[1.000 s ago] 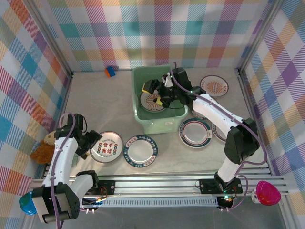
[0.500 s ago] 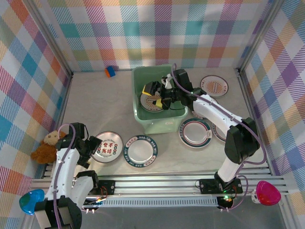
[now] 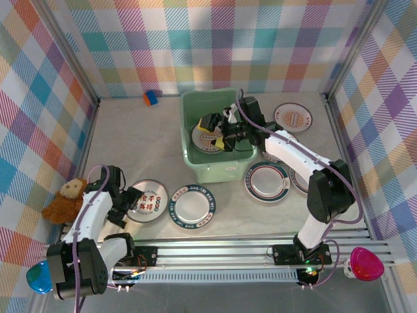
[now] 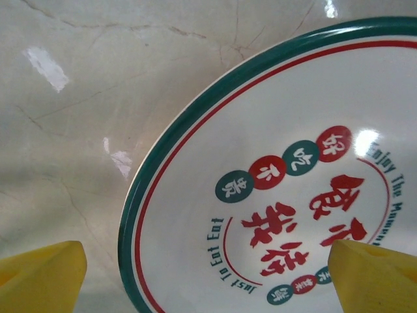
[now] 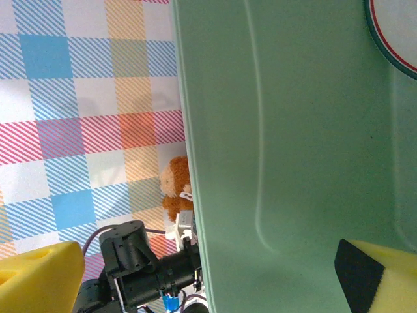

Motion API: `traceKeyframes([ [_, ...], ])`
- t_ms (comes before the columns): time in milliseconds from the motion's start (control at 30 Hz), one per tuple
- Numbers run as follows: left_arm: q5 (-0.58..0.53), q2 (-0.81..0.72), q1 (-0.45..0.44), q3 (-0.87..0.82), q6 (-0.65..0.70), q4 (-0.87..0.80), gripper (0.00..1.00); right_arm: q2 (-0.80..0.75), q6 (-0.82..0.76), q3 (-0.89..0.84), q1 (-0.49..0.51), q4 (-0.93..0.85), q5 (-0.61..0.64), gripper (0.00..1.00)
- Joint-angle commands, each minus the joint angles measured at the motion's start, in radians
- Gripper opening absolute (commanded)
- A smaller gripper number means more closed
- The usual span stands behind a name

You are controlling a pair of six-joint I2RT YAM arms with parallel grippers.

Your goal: Place the plates into the plastic bin on the countertop

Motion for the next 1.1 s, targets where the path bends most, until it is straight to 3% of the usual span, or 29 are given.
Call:
traceKeyframes([
  [0, 0.029, 0.012, -0.010, -0.016, 0.032, 0.033, 0.94, 0.022, 0.014, -0.001, -0.013, 0.033, -0.034, 0.99],
  [567, 0.070, 0.096, -0.014, -0.048, 0.080, 0.137, 0.89, 0.062, 0.023, 0.003, -0.037, 0.046, -0.071, 0.99],
  [1067, 0.060, 0.081, -0.020, -0.080, 0.094, 0.156, 0.69, 0.041, 0.019, -0.016, -0.038, 0.022, -0.063, 1.00],
])
